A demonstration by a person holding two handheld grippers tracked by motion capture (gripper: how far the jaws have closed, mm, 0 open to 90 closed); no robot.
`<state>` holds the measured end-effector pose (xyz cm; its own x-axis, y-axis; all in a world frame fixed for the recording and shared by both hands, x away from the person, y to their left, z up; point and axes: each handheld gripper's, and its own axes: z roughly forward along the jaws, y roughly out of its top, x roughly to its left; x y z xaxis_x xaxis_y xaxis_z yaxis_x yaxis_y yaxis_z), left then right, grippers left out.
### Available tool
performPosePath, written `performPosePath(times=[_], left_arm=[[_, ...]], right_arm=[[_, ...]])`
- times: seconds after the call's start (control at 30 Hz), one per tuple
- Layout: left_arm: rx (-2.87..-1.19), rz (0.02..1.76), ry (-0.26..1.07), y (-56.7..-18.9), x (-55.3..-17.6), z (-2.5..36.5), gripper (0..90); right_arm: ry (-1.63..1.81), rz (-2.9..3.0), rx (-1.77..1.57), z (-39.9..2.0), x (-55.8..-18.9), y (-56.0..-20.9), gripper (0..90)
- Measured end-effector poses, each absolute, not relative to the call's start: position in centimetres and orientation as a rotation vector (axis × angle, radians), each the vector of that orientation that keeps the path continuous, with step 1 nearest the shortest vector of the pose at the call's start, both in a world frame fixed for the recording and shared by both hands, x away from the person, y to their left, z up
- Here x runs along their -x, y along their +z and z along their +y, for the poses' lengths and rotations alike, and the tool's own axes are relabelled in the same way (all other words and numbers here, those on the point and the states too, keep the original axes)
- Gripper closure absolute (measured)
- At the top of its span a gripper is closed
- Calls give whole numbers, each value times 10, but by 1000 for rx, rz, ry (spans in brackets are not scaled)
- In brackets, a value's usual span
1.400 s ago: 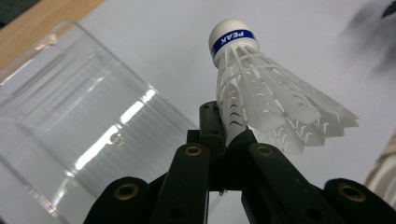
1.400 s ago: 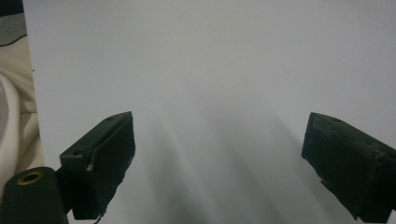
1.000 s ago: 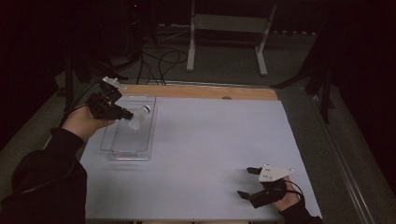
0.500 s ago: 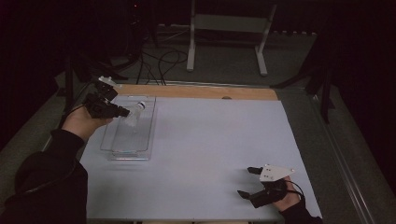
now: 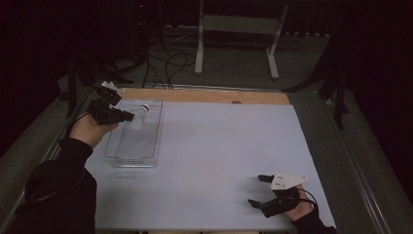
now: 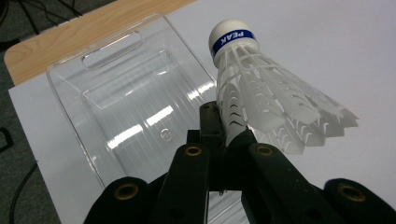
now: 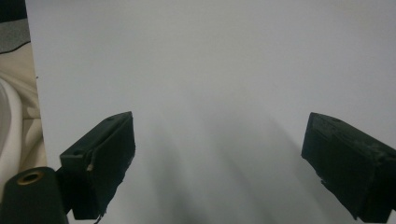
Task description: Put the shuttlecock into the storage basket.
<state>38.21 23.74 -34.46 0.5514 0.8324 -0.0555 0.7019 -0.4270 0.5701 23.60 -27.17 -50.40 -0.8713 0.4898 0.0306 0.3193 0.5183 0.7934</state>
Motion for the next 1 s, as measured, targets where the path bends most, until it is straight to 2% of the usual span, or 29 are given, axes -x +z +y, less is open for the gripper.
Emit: performPosePath(times=[0.63, 1.0], left_arm=[[-2162, 1334, 325, -375, -397, 233, 900], [-2168, 1374, 309, -394, -404, 230, 900]], right_arm=[[1286, 2565, -691, -272, -236, -504, 98], [1283, 2573, -695, -272, -236, -505, 98]])
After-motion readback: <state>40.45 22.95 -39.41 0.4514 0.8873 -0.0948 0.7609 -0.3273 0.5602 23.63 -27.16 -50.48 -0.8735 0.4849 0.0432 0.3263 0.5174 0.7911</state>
